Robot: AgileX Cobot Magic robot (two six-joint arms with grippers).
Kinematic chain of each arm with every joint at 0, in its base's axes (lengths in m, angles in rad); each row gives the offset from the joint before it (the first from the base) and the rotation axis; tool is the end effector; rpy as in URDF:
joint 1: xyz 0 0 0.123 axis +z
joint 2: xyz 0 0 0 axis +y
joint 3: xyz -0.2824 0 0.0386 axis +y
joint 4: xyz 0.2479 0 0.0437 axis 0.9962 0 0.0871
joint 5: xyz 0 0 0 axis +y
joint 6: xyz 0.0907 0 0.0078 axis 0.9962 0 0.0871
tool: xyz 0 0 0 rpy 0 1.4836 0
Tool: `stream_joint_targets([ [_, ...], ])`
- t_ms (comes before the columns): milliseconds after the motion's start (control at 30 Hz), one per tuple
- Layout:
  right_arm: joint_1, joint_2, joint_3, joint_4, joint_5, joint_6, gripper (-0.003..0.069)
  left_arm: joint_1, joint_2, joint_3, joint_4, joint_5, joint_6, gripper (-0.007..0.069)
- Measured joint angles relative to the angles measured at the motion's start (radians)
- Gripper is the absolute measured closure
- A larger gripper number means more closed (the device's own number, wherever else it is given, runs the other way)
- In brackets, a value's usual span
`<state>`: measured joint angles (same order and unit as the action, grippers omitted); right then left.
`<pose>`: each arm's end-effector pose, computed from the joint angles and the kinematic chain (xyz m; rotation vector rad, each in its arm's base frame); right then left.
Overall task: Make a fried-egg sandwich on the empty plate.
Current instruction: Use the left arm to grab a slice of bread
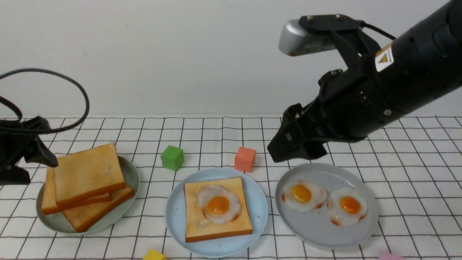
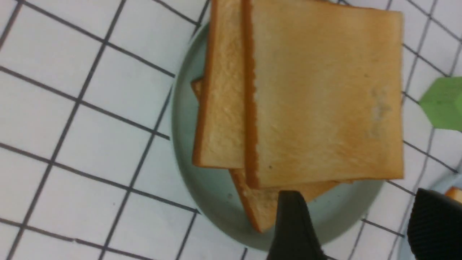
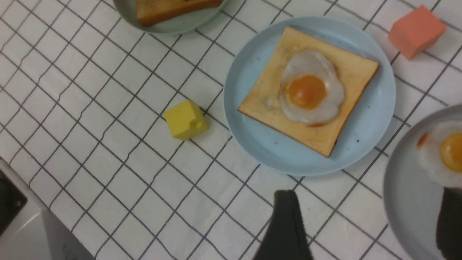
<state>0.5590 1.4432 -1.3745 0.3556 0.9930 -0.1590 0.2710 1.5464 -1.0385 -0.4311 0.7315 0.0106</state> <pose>0.2433 0.1835 0.3640 -0.7757 2.4455 0.6101 0.3043 0.0581 0.2457 -0.6868 2.5681 -0.3934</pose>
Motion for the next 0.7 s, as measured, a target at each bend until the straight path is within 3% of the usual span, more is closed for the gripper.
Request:
stream_joint_targets([
  [300,0.0,0.0,0.066,0.04,-0.011,-0.037,0.0125,0.0,0.185,-0.043,-0.03,-0.1,0.074,0.018],
  [500,0.0,0.0,0.066,0.065,-0.027,-0.057,0.0125,0.004,0.282,-0.054,-0.131,-0.145,0.157,0.02],
  [700,0.0,0.0,0.066,0.072,-0.027,-0.071,0.0125,0.006,0.301,-0.059,-0.19,-0.16,0.249,0.0373],
])
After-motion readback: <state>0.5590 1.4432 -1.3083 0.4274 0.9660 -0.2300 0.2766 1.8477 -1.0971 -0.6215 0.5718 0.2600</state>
